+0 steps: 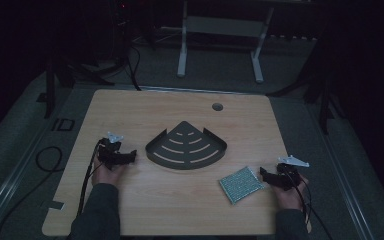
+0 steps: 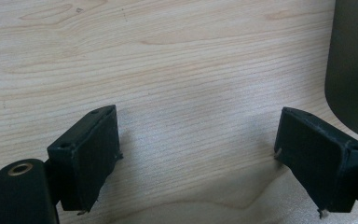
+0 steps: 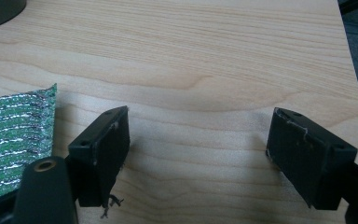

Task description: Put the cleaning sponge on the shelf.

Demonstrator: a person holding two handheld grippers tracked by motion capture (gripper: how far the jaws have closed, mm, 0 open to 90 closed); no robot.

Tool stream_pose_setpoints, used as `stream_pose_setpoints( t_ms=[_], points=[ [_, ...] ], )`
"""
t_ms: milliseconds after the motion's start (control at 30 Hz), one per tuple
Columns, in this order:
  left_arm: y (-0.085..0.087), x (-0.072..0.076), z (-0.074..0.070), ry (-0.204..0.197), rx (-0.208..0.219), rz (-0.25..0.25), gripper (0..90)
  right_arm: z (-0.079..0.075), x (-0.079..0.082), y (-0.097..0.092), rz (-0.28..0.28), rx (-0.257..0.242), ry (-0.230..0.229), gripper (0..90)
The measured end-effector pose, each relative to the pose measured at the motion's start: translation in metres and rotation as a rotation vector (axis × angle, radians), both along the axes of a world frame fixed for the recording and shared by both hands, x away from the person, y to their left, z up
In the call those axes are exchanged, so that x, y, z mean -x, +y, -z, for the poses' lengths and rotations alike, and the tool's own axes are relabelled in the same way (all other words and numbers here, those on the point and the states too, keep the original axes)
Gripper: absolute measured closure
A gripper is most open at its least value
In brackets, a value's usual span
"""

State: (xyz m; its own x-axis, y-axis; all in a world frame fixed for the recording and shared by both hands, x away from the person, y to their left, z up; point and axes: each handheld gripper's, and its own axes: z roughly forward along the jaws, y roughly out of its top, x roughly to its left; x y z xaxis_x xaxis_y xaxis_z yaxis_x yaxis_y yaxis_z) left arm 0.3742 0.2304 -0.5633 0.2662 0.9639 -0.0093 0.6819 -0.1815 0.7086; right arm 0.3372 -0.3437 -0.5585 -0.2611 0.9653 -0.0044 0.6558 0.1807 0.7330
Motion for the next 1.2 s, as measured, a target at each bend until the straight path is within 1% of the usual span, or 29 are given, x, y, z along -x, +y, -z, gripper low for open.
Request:
stream_pose_setpoints(
  t_ms=[167,233,267,300,367,400,433,467,500,567,600,633,667,700,733,800,833,867,900,967,1000,1067,1100,1167,1200],
  points=[
    [0.000,0.000,0.000,0.000,-0.001,-0.002,14.2,0.000,0.001,0.000,-0.001,-0.002,-0.001,21.6],
    [0.000,0.000,0.000,0.000,0.001,-0.004,14.3,-0.002,0.003,-0.001,-0.006,-0.001,-0.002,31.6],
    [0.000,0.000,0.000,0.000,0.001,-0.004,14.2,-0.002,0.003,-0.001,-0.006,-0.001,-0.002,31.6],
    [0.000,0.000,0.000,-0.001,0.001,-0.006,14.2,-0.003,0.005,-0.002,-0.005,-0.002,0.000,39.6],
    [0.000,0.000,0.000,-0.001,0.001,-0.006,14.3,-0.005,0.007,-0.002,-0.006,0.000,0.003,49.1],
    [0.000,0.000,0.000,-0.001,0.001,-0.006,14.2,-0.005,0.007,-0.002,-0.006,0.000,0.003,49.1],
    [0.000,0.000,0.000,-0.001,0.001,-0.006,14.2,-0.005,0.007,-0.002,-0.008,0.000,0.002,52.5],
    [0.000,0.000,0.000,-0.001,0.001,-0.006,14.3,-0.006,0.008,-0.002,-0.013,0.002,-0.002,57.0],
    [0.000,0.000,0.000,-0.001,0.001,-0.006,14.2,-0.010,0.011,0.000,-0.022,0.002,-0.020,62.9],
    [0.000,0.000,0.000,-0.001,0.001,-0.006,14.2,-0.014,0.014,0.001,-0.030,0.009,-0.040,68.6],
    [0.000,0.000,0.000,-0.001,0.001,-0.006,14.3,-0.014,0.014,0.001,-0.030,0.009,-0.040,68.6],
    [0.000,0.000,0.000,-0.001,0.001,-0.006,14.3,-0.018,0.018,0.005,-0.049,0.018,-0.056,76.3],
    [0.000,0.000,0.000,-0.001,0.001,-0.006,14.3,-0.018,0.018,0.005,-0.049,0.018,-0.056,76.3],
    [0.000,0.000,0.000,-0.001,0.001,-0.006,14.3,-0.020,0.022,0.008,-0.067,0.025,-0.061,82.2],
    [0.000,0.000,0.000,-0.001,0.001,-0.006,14.3,-0.021,0.023,0.009,-0.074,0.028,-0.064,84.7],
    [0.000,0.000,0.000,-0.001,0.001,-0.006,14.3,-0.022,0.025,0.011,-0.080,0.030,-0.065,86.5],
    [0.000,0.000,0.000,-0.001,0.001,-0.006,14.3,-0.024,0.029,0.013,-0.095,0.029,-0.070,87.7],
    [0.000,0.000,0.000,-0.001,0.001,-0.006,14.3,-0.024,0.029,0.013,-0.095,0.029,-0.070,87.7],
    [0.000,0.000,0.000,-0.001,0.001,-0.006,14.3,-0.025,0.034,0.018,-0.099,0.021,-0.074,88.5],
    [0.000,0.000,0.000,-0.001,0.001,-0.007,14.3,-0.025,0.036,0.020,-0.103,0.018,-0.075,89.0],
    [0.000,0.000,0.000,-0.001,0.001,-0.007,14.3,-0.026,0.041,0.026,-0.118,0.016,-0.077,89.3],
    [0.000,0.000,0.000,-0.001,0.001,-0.007,14.3,-0.028,0.045,0.031,-0.135,0.018,-0.080,89.3],
    [0.000,0.000,0.000,-0.001,0.000,-0.007,14.3,-0.029,0.047,0.034,-0.143,0.011,-0.082,89.3],
    [0.000,0.000,0.000,-0.001,0.001,-0.007,14.3,-0.029,0.050,0.036,-0.147,0.008,-0.087,89.3],
    [0.000,0.000,0.000,-0.001,0.001,-0.007,14.3,-0.030,0.056,0.043,-0.164,0.010,-0.095,89.3]
  ],
)
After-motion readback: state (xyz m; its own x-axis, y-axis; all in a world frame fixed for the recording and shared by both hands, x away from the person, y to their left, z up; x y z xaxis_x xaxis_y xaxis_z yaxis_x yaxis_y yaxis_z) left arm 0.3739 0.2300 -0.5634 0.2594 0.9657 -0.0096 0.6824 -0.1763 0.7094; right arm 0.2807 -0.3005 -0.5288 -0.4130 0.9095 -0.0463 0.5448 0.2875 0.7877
